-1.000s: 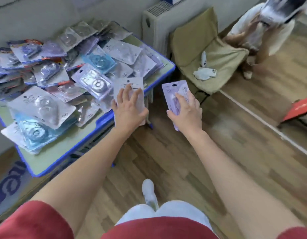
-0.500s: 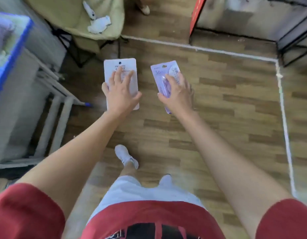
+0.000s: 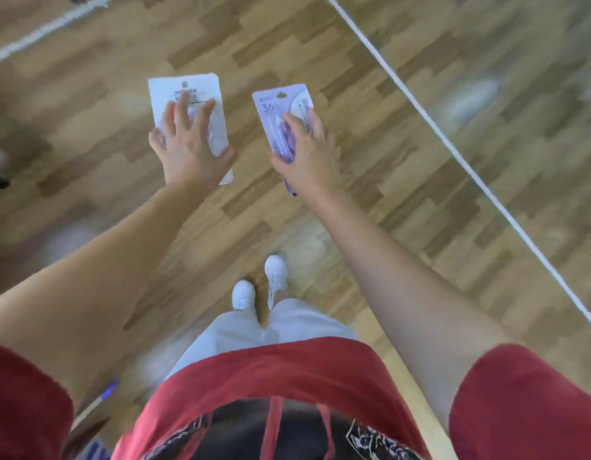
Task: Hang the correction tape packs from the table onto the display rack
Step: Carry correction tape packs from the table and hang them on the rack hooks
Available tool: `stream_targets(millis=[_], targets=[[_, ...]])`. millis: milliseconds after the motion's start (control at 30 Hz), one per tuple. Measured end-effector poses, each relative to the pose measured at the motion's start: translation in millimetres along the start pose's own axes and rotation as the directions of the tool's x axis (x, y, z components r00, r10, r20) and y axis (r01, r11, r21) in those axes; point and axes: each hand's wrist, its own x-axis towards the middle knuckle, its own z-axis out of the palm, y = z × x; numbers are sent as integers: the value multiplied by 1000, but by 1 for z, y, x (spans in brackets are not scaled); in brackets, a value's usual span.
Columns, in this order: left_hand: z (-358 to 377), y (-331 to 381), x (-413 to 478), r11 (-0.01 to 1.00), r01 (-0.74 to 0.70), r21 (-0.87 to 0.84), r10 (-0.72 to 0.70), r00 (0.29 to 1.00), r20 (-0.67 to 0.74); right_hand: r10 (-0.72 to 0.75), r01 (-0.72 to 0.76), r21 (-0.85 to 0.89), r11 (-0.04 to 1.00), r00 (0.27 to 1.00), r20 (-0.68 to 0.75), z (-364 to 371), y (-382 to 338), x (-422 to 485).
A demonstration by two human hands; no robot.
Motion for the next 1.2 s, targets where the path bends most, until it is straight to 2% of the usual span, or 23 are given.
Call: stream_targets(millis=[200, 467, 667, 833, 1000, 1200], targets=[[27, 60, 14, 985, -171, -5, 171, 983, 73, 185, -180, 72, 981, 979, -84, -23, 55, -17], [56, 138, 61, 972, -233, 4, 231, 967, 105, 260, -244, 124, 962, 956, -137, -66, 123, 19], [76, 205, 122, 983, -181, -10, 182, 983, 39, 197, -186, 89, 979, 971, -138, -120, 175, 95], [73, 242, 178, 989, -145, -31, 143, 989, -44, 137, -130, 55, 990, 980, -148, -161, 191, 164], [58, 253, 250, 994, -102, -33, 98, 989, -107, 61, -54, 56, 997, 987, -150, -185, 179, 242], [24, 252, 362, 996, -72, -54, 60, 980, -190, -10, 24, 61, 998, 972, -233, -207, 137, 362]])
